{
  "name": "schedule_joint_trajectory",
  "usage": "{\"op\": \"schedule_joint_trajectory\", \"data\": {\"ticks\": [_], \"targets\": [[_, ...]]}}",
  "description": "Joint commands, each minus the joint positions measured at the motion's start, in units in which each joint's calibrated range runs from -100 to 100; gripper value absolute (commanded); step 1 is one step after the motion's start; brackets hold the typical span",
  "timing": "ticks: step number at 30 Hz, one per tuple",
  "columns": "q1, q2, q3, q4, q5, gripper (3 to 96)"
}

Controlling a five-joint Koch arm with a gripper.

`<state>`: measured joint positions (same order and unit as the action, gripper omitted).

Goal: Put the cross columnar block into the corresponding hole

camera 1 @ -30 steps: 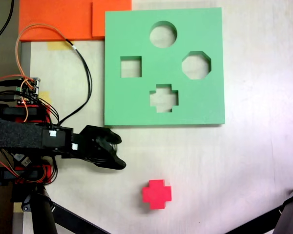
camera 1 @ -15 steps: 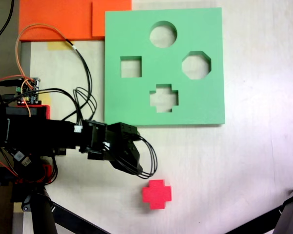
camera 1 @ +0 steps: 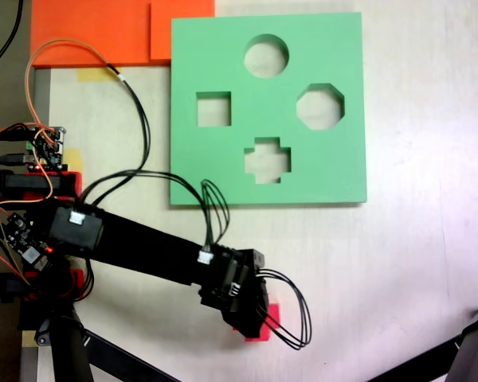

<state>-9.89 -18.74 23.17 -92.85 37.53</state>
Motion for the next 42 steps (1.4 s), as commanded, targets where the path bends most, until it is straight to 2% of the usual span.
{"op": "schedule_joint_trajectory", "data": {"ticks": [1, 3, 5, 23, 27, 33, 42], "targets": [[-1.1, 6.7, 4.5, -3.4, -1.8, 73.2], [-1.4, 9.0, 5.0, -3.3, -2.1, 81.9], [-1.5, 11.9, 6.4, -3.3, -2.1, 84.9], [-2.0, 25.2, 7.4, -3.4, -3.2, 83.7], [-2.1, 25.6, 7.1, -3.4, -3.3, 70.7], [-3.2, 25.6, 6.0, -5.4, -3.4, 46.5], [-3.0, 23.8, 6.5, -7.1, -3.3, 43.2]]}}
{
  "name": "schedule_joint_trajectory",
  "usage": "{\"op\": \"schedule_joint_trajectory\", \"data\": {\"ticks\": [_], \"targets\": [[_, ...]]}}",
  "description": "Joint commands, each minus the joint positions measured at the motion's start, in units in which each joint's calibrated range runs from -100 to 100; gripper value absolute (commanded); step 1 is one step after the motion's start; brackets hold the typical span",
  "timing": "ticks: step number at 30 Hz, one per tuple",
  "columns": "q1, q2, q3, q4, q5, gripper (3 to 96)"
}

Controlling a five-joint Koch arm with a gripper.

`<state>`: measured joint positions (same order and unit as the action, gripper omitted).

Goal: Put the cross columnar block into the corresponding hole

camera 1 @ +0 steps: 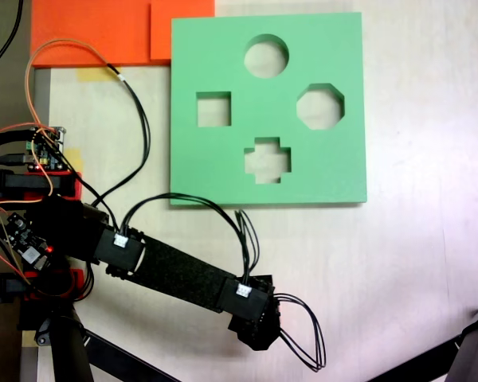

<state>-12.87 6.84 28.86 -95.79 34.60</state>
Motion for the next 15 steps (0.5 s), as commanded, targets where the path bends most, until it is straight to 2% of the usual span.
{"op": "schedule_joint_trajectory", "data": {"ticks": [1, 9, 15], "targets": [[0.2, -3.2, 1.0, -4.2, -0.3, 43.2], [3.8, -16.5, 8.8, -4.2, 2.9, 43.2], [11.5, -26.3, 8.9, -4.2, 12.1, 43.3]]}}
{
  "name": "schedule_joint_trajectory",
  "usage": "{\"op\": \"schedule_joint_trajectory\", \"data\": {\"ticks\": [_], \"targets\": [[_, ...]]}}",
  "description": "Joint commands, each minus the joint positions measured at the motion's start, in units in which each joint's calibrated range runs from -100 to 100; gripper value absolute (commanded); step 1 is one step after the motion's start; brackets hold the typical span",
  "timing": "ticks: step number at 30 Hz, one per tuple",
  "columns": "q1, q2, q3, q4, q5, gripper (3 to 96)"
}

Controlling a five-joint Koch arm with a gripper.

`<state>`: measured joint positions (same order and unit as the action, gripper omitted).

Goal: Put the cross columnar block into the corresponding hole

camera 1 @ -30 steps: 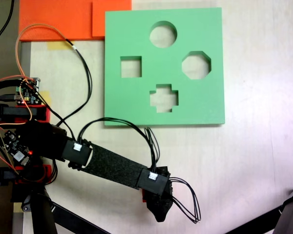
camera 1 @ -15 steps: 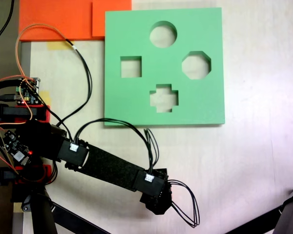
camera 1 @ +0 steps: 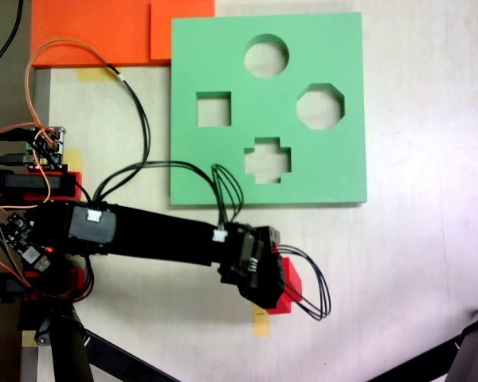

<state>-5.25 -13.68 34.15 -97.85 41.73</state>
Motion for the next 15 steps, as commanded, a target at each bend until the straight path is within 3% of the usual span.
{"op": "schedule_joint_trajectory", "data": {"ticks": [1, 15], "targets": [[5.2, -6.0, 3.6, -2.2, 6.3, 43.3], [18.1, -0.6, 6.2, -2.2, 19.4, 43.3]]}}
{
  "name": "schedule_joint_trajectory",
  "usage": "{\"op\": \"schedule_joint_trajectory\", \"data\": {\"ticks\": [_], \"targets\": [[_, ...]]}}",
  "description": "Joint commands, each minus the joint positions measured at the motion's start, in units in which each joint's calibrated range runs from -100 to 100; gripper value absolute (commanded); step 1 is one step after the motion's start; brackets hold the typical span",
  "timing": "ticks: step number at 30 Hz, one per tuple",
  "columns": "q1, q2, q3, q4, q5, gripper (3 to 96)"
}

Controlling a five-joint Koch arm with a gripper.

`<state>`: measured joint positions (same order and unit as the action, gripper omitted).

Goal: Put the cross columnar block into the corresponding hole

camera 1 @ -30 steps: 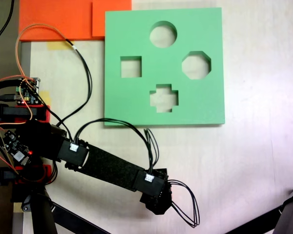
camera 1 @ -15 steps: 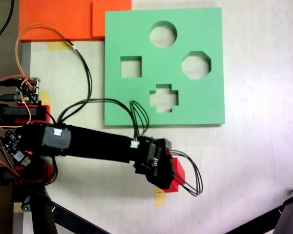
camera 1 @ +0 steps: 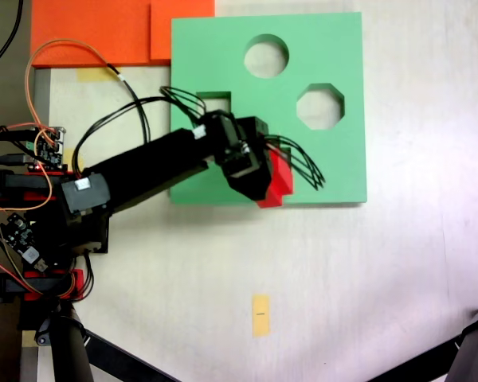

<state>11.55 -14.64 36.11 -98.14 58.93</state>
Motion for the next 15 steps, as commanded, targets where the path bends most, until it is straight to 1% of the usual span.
{"op": "schedule_joint_trajectory", "data": {"ticks": [1, 15], "targets": [[1.7, 1.1, 4.4, -1.9, 2.6, 43.3], [3.5, 10.7, 9.8, -1.9, 6.7, 43.3]]}}
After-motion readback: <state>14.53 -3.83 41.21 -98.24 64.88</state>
